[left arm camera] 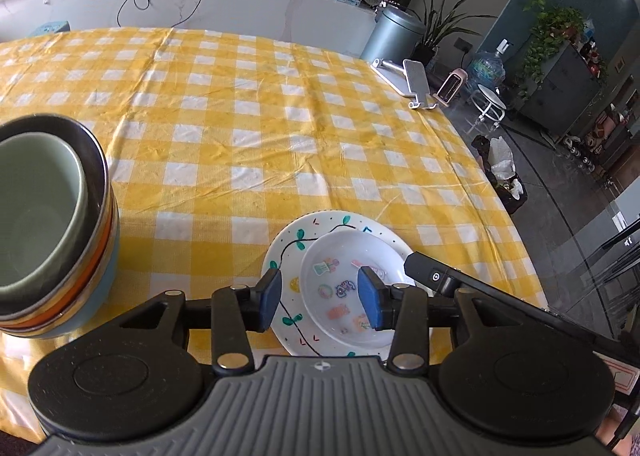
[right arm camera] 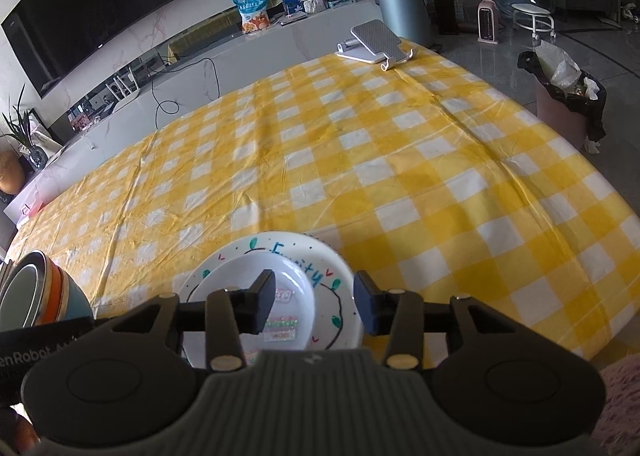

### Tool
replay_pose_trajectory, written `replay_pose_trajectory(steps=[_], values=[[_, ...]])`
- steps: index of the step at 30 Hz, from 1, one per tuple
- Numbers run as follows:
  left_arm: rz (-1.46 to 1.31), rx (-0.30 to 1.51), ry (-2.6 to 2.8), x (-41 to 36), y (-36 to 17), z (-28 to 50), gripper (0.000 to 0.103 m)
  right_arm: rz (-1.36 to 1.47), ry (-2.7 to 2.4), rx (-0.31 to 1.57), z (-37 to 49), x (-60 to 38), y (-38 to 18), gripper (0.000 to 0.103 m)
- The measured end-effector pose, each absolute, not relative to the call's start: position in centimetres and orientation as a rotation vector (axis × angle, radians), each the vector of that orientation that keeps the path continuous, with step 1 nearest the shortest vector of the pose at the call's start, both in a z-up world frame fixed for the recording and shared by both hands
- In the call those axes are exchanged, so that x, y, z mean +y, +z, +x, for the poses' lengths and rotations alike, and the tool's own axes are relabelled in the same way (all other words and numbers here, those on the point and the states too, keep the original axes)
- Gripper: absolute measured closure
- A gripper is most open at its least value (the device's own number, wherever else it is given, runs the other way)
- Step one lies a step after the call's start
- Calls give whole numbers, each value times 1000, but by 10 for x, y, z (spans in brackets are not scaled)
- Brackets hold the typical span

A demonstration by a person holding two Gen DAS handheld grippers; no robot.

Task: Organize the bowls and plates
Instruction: 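Open both grippers to release the sticker bowl on the plate, then move both grippers to the green-orange-blue bowl stack and close on its rim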

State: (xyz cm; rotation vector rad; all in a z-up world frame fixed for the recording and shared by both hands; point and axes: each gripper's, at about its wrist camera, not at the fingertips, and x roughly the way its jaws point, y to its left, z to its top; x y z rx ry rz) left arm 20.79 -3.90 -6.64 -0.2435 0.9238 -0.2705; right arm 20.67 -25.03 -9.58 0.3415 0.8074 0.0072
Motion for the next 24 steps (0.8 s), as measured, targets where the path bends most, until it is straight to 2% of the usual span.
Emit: replay_pose_trajectory(steps=[4, 8, 10, 13, 18, 24], values=[[-214, 859, -258, -29, -43, 198, 46, 297, 6, 763, 198, -245, -83, 37], [-194, 826, -232, -12, -22, 189, 43, 240, -6, 718, 187, -232, -68, 27], [-190, 812, -209, 0, -11, 184, 42, 207, -45, 688, 181, -223, -59, 9], [-208, 776, -177, 23, 4, 176, 36, 169, -66, 651, 175, -208, -45, 7], [-246, 698, -92, 68, 22, 163, 30, 259, 19, 692, 174, -184, -29, 7], [-346, 673, 10, 127, 16, 154, 29, 318, 136, 755, 182, -138, -25, 7]])
